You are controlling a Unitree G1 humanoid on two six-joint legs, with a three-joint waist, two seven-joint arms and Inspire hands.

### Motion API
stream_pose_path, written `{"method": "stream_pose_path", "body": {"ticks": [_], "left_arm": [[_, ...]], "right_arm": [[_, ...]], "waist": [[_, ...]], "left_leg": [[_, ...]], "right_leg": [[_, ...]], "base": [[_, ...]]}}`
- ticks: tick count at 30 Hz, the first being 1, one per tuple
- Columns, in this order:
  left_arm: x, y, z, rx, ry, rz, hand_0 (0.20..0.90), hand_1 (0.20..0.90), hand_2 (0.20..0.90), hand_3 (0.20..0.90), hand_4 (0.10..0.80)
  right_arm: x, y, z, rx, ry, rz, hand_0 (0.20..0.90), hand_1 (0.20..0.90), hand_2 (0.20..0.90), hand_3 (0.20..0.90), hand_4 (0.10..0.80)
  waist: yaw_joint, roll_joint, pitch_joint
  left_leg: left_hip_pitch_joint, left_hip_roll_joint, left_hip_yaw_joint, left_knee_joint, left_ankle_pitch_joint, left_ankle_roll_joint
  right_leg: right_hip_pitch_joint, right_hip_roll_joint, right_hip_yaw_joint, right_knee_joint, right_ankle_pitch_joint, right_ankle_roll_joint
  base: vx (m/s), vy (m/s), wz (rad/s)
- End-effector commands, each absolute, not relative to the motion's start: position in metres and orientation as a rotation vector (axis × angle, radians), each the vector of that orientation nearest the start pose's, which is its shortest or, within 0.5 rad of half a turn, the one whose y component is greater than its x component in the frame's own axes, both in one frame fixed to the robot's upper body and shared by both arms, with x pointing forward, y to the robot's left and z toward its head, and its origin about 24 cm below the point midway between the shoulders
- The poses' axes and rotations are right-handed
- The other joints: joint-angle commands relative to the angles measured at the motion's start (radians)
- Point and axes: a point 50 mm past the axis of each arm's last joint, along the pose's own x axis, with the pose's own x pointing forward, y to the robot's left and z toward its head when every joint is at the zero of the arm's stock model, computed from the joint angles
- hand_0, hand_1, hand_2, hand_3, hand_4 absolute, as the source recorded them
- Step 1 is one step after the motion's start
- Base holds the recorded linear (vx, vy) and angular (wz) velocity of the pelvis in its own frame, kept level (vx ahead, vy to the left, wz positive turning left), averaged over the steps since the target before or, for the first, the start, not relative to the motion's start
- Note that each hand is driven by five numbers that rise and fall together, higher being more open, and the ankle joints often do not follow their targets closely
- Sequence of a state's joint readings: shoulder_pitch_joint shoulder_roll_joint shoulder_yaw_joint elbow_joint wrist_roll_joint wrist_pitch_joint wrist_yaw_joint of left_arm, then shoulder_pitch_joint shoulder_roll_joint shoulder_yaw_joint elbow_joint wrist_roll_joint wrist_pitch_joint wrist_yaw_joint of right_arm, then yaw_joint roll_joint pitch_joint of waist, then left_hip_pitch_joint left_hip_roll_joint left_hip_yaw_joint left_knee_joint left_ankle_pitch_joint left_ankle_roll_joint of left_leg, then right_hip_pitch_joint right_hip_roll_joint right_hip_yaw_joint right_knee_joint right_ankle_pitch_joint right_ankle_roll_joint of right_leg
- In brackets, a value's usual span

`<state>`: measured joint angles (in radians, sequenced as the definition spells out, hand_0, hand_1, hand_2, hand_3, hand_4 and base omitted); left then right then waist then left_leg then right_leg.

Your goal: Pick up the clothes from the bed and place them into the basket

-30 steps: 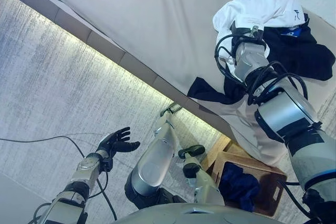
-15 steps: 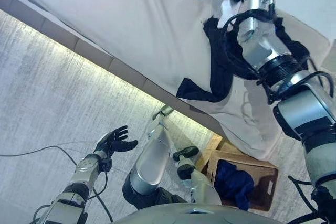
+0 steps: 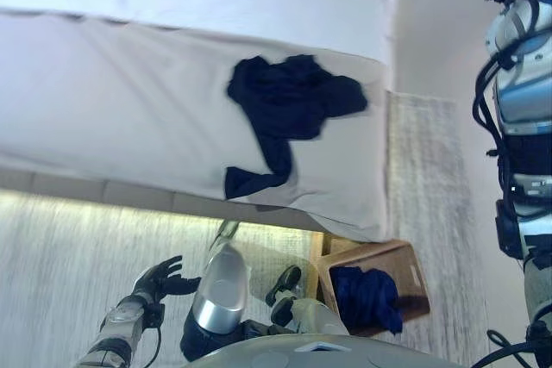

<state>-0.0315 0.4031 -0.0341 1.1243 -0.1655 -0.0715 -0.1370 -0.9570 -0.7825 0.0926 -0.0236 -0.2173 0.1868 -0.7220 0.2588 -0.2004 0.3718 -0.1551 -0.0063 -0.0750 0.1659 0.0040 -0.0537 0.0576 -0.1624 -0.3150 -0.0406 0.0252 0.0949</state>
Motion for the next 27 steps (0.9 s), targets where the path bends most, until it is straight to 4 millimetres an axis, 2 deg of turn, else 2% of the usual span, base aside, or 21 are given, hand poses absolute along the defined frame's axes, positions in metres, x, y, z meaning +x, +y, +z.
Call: {"method": "stream_pose_path", "body": {"ticks": [1,4,5,8,10,13,15,18,21,23,27], "left_arm": [[0.082,0.285,-0.145,0.222,1.203,0.084,0.900,0.900,0.900,0.900,0.800],[0.092,0.278,-0.145,0.220,1.185,0.050,0.900,0.900,0.900,0.900,0.800],[0.100,0.270,-0.146,0.222,1.172,0.007,0.900,0.900,0.900,0.900,0.800],[0.109,0.262,-0.145,0.236,1.152,-0.046,0.900,0.900,0.900,0.900,0.800],[0.115,0.257,-0.144,0.247,1.139,-0.083,0.900,0.900,0.900,0.900,0.800],[0.120,0.250,-0.144,0.262,1.127,-0.129,0.900,0.900,0.900,0.900,0.800],[0.123,0.246,-0.144,0.273,1.126,-0.156,0.900,0.900,0.900,0.900,0.800],[0.123,0.244,-0.145,0.293,1.129,-0.179,0.900,0.900,0.900,0.900,0.800],[0.131,0.242,-0.142,0.314,1.111,-0.198,0.900,0.900,0.900,0.900,0.800],[0.147,0.240,-0.137,0.322,1.066,-0.203,0.900,0.900,0.900,0.900,0.800],[0.191,0.231,-0.119,0.323,0.928,-0.207,0.900,0.900,0.900,0.900,0.800]], "right_arm": [[0.272,-0.236,0.376,-0.728,-1.160,-0.918,0.300,0.300,0.300,0.200,0.100],[0.269,-0.246,0.375,-0.755,-1.129,-0.917,0.300,0.300,0.300,0.200,0.100],[0.270,-0.253,0.367,-0.766,-1.095,-0.879,0.300,0.300,0.300,0.200,0.100],[0.274,-0.262,0.349,-0.799,-0.999,-0.821,0.300,0.300,0.300,0.200,0.100],[0.280,-0.268,0.329,-0.838,-0.894,-0.735,0.300,0.300,0.300,0.200,0.100],[0.285,-0.266,0.301,-0.915,-0.827,-0.622,0.300,0.300,0.300,0.200,0.100],[0.293,-0.267,0.272,-0.979,-0.712,-0.542,0.300,0.300,0.300,0.200,0.100],[0.303,-0.269,0.238,-1.044,-0.576,-0.485,0.300,0.300,0.300,0.200,0.100],[0.313,-0.273,0.209,-1.126,-0.460,-0.454,0.300,0.300,0.300,0.200,0.100],[0.321,-0.274,0.194,-1.169,-0.410,-0.457,0.300,0.300,0.300,0.200,0.100],[0.337,-0.284,0.185,-1.174,-0.297,-0.519,0.300,0.300,0.300,0.200,0.100]], "waist": [[-0.060,0.096,-0.297],[-0.104,0.117,-0.309],[-0.136,0.134,-0.315],[-0.168,0.147,-0.317],[-0.194,0.153,-0.317],[-0.225,0.161,-0.308],[-0.242,0.167,-0.298],[-0.253,0.174,-0.277],[-0.263,0.189,-0.236],[-0.271,0.205,-0.185],[-0.286,0.241,-0.063]], "left_leg": [[0.187,0.010,0.077,-0.243,-0.043,0.054],[0.217,0.011,0.109,-0.245,-0.057,0.057],[0.233,0.011,0.131,-0.246,-0.062,0.059],[0.248,0.011,0.153,-0.244,-0.067,0.060],[0.264,0.008,0.169,-0.243,-0.074,0.062],[0.278,0.009,0.190,-0.238,-0.083,0.065],[0.285,0.011,0.208,-0.229,-0.090,0.065],[0.282,0.017,0.227,-0.212,-0.097,0.066],[0.242,0.025,0.233,-0.172,-0.097,0.065],[0.197,0.030,0.227,-0.141,-0.092,0.065],[0.074,0.028,0.202,-0.084,-0.070,0.057]], "right_leg": [[0.040,0.063,0.028,0.035,-0.066,0.017],[0.039,0.068,0.055,0.029,-0.067,0.008],[0.037,0.069,0.072,0.033,-0.069,0.004],[0.036,0.069,0.092,0.037,-0.070,-0.001],[0.038,0.072,0.113,0.036,-0.069,-0.005],[0.039,0.075,0.135,0.029,-0.064,-0.008],[0.040,0.075,0.144,0.025,-0.058,-0.009],[0.029,0.073,0.142,0.038,-0.058,-0.010],[-0.018,0.070,0.140,0.083,-0.067,-0.017],[-0.070,0.067,0.141,0.132,-0.079,-0.026],[-0.190,0.062,0.142,0.214,-0.100,-0.049]], "base": [[-0.006,-0.093,-0.56],[-0.011,-0.104,-0.50],[0.017,-0.096,-0.68],[0.031,-0.110,-0.50],[0.043,-0.123,-0.50],[0.054,-0.148,-0.44],[0.060,-0.170,-0.29],[0.007,-0.156,-0.28],[-0.110,-0.154,-0.09],[-0.223,-0.146,-0.07],[-0.324,-0.139,-0.05]]}}
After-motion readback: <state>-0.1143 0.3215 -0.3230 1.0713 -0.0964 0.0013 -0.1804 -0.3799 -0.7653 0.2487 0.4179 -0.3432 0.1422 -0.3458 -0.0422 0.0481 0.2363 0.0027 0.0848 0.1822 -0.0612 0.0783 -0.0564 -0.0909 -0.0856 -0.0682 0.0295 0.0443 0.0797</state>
